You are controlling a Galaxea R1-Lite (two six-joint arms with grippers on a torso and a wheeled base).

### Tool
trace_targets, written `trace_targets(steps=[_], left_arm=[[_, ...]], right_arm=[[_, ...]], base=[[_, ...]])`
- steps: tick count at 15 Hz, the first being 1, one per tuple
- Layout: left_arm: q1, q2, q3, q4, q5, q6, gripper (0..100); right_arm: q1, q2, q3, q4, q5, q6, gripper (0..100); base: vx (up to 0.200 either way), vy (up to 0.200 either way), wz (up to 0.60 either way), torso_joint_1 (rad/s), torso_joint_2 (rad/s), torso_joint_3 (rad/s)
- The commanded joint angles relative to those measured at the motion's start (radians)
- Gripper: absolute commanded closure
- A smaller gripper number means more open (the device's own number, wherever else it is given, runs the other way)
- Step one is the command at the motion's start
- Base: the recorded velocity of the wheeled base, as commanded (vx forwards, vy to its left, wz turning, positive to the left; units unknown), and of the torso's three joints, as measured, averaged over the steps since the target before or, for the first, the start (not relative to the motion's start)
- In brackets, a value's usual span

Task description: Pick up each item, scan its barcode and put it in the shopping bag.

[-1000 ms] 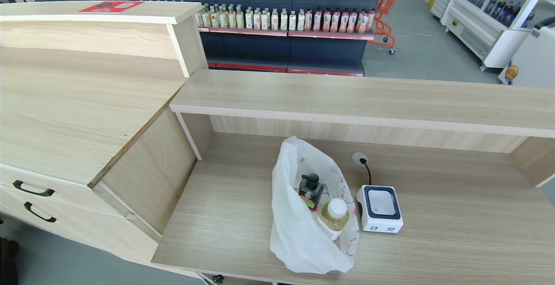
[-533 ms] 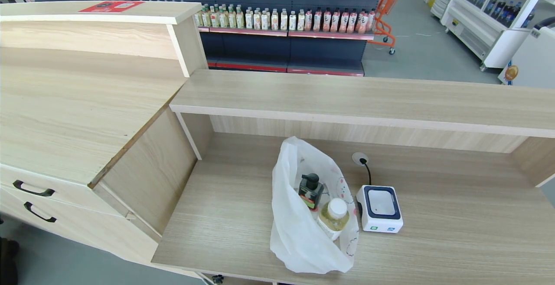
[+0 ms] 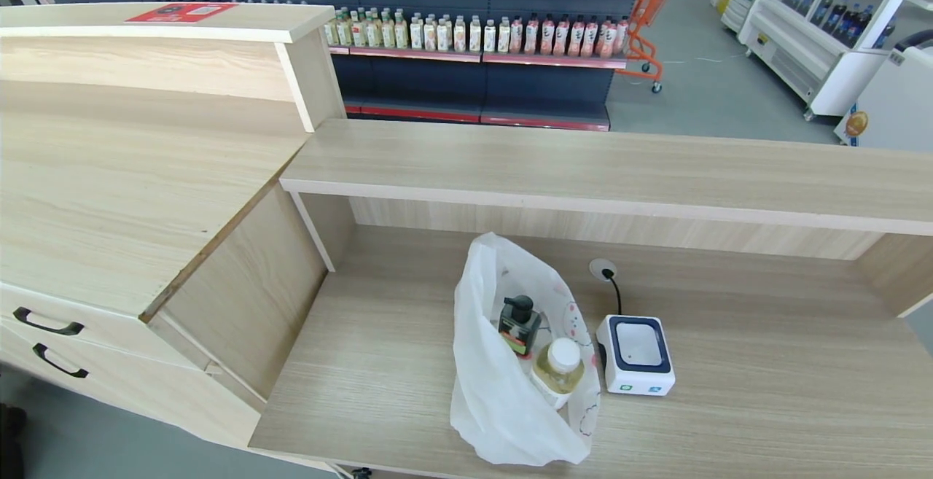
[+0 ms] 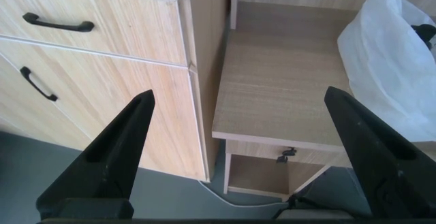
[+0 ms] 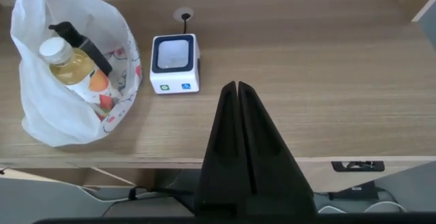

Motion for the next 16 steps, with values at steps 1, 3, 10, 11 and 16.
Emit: trace_targets(steps=[1,3,10,11,16], left_arm=[[0.002,-0.002,0.000,0.000,0.000,0.000,0],[0.002,0.000,0.000,0.000,0.000,0.000,0],[0.002,-0.002,0.000,0.000,0.000,-0.004,0],[0.002,-0.002,0.000,0.000,0.000,-0.004,0],[0.000,0.004,0.000,0.000,0.000,-0.001,0]], right_arm=[[0.002,0.004,0.000,0.000,0.000,0.000,100],[0.002,0.004,0.000,0.000,0.000,0.000,100],[0.002,0.004,0.000,0.000,0.000,0.000,100],[0.002,0.004,0.000,0.000,0.000,0.000,100],[0.002,0.004,0.000,0.000,0.000,0.000,100]], base=[[0.000,-0.200,0.00,0.017,0.01,-0.007],[0.000,-0.200,0.00,0.012,0.00,0.002],[0.000,-0.143,0.00,0.003,0.00,0.002],[0.000,0.000,0.00,0.000,0.00,0.000],[0.000,0.000,0.00,0.000,0.00,0.000]])
